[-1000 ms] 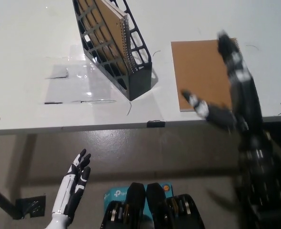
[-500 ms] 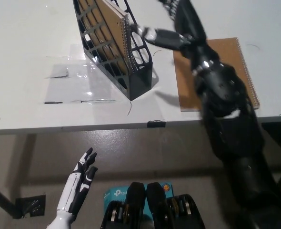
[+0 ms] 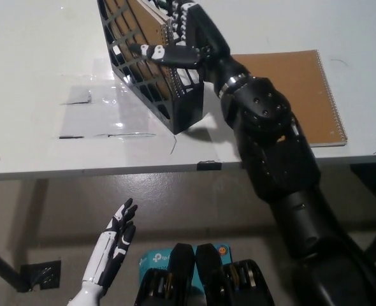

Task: Use the right hand to pick up a book from the book holder on the left side and put it on another book on the right side

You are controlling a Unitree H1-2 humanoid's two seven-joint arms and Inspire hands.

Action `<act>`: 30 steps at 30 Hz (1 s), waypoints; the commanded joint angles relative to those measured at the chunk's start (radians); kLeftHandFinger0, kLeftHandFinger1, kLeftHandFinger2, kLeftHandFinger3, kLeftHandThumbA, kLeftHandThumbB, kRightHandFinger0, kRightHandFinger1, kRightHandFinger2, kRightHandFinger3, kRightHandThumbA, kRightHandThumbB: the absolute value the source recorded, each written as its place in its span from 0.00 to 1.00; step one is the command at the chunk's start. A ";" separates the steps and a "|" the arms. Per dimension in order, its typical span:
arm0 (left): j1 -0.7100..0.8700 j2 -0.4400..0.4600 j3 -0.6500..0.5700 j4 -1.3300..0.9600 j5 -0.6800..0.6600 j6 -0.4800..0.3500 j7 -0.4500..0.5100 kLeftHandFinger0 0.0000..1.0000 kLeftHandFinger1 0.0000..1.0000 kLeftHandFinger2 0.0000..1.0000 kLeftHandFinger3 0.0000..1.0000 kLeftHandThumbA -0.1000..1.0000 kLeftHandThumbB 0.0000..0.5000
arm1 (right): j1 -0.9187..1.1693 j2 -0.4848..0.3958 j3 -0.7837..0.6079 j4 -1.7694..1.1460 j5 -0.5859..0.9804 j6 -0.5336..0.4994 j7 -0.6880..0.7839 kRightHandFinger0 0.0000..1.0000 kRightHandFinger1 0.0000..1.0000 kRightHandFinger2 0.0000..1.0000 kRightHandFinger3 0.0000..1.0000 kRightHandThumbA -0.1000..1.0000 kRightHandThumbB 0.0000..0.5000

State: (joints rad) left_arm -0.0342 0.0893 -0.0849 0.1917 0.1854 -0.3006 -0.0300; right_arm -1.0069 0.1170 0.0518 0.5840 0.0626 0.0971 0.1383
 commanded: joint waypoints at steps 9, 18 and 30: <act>0.009 0.008 -0.004 -0.029 -0.013 -0.033 -0.003 1.00 1.00 1.00 1.00 0.91 0.30 | -0.110 0.002 0.002 0.120 0.000 -0.040 0.008 0.93 1.00 1.00 1.00 0.92 0.41; 0.006 0.008 -0.007 -0.026 0.003 -0.034 0.004 0.97 0.98 1.00 1.00 0.92 0.28 | -0.145 -0.010 0.004 0.210 -0.013 -0.079 -0.002 0.94 1.00 1.00 1.00 0.95 0.46; 0.003 0.013 -0.010 -0.023 -0.014 -0.033 -0.008 0.99 0.98 1.00 1.00 0.93 0.30 | -0.181 -0.005 -0.002 0.290 -0.004 -0.102 0.008 0.88 1.00 1.00 1.00 0.94 0.51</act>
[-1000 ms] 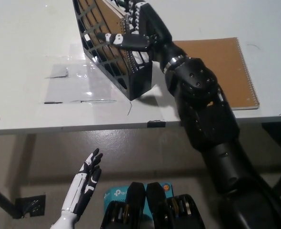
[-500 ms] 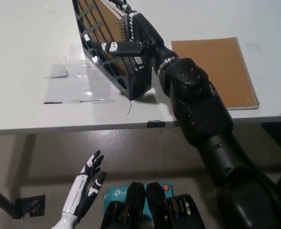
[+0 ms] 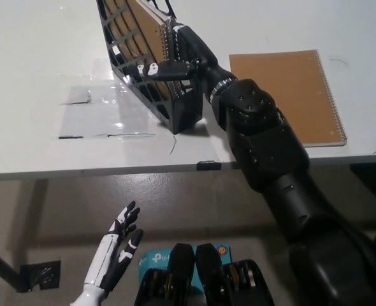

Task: Use the right hand to pick up a book from the book holder on the left side and put it on another book on the right side

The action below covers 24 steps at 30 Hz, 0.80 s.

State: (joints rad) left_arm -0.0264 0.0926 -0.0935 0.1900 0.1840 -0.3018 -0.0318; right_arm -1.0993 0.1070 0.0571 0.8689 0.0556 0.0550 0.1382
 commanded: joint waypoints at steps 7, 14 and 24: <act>0.001 0.010 -0.006 -0.032 0.004 -0.026 0.002 0.94 0.97 1.00 1.00 0.93 0.27 | -0.104 0.011 -0.009 0.051 0.005 -0.068 0.007 0.87 1.00 1.00 1.00 0.95 0.55; -0.002 0.010 -0.006 -0.027 0.001 -0.029 0.002 0.93 0.96 1.00 1.00 0.93 0.25 | -0.116 0.013 -0.015 0.091 0.008 -0.085 0.004 0.86 1.00 1.00 1.00 0.94 0.57; -0.002 0.011 -0.006 -0.021 -0.001 -0.046 0.005 0.89 0.94 0.99 1.00 0.93 0.25 | -0.170 0.016 0.071 0.226 -0.130 -0.124 -0.135 0.00 0.01 0.15 0.19 0.03 0.46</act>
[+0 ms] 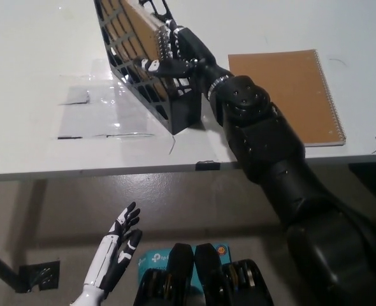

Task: Use the right hand to pick up a book from the book holder on the left side and put it on another book on the right side

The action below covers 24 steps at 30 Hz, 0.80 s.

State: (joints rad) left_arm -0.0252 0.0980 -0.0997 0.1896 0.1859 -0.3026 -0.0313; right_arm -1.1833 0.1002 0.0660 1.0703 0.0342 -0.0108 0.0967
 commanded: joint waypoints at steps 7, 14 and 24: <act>-0.013 0.010 -0.001 -0.012 -0.007 -0.048 0.001 0.88 0.94 0.99 1.00 0.94 0.27 | -0.089 0.021 0.105 0.051 -0.130 -0.076 -0.104 0.00 0.42 0.77 0.75 0.00 0.25; -0.014 0.013 -0.003 -0.028 -0.011 -0.027 -0.007 0.88 0.94 1.00 1.00 0.94 0.23 | -0.092 0.024 0.080 0.097 -0.116 -0.104 -0.119 0.00 0.48 0.80 0.78 0.00 0.23; -0.013 0.007 -0.002 -0.033 -0.029 -0.002 -0.014 0.87 0.92 0.97 1.00 0.96 0.29 | -0.127 0.032 -0.111 0.061 0.072 -0.090 -0.031 0.00 0.45 0.82 0.87 0.00 0.34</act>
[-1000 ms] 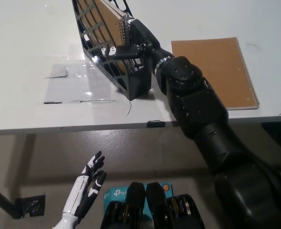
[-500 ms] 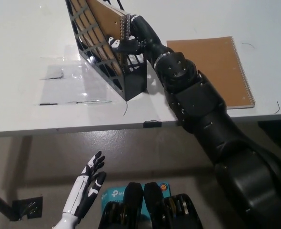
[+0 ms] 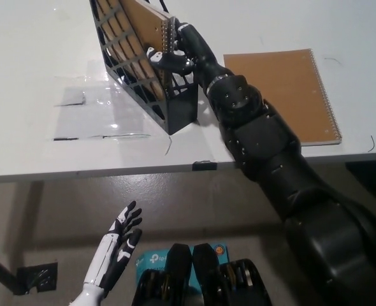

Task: Use the right hand to pick up a book from the book holder on the left side and put it on another book on the right side

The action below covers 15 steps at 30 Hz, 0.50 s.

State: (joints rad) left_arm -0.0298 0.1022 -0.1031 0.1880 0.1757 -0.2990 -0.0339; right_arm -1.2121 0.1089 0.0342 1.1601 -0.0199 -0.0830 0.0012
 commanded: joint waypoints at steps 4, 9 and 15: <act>-0.010 0.001 -0.001 -0.022 -0.025 -0.022 -0.012 0.83 0.88 0.95 1.00 0.95 0.27 | -0.137 0.035 -0.229 -0.086 0.257 0.069 0.105 0.00 0.36 0.78 0.79 0.00 0.42; -0.013 -0.001 -0.004 -0.007 -0.025 -0.047 -0.008 0.79 0.84 0.92 1.00 0.94 0.24 | -0.209 0.037 -0.447 -0.134 0.484 0.200 0.167 0.00 0.31 0.84 0.77 0.11 0.62; -0.011 0.002 -0.006 -0.021 -0.020 -0.029 -0.012 0.79 0.84 0.91 1.00 0.94 0.23 | -0.269 0.026 -0.558 -0.191 0.564 0.287 0.130 0.00 0.26 0.80 0.54 0.11 0.57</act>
State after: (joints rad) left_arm -0.0298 0.1015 -0.1039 0.1936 0.1686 -0.2981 -0.0337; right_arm -1.2156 0.1180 -0.3544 1.1390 0.2210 0.0627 0.0746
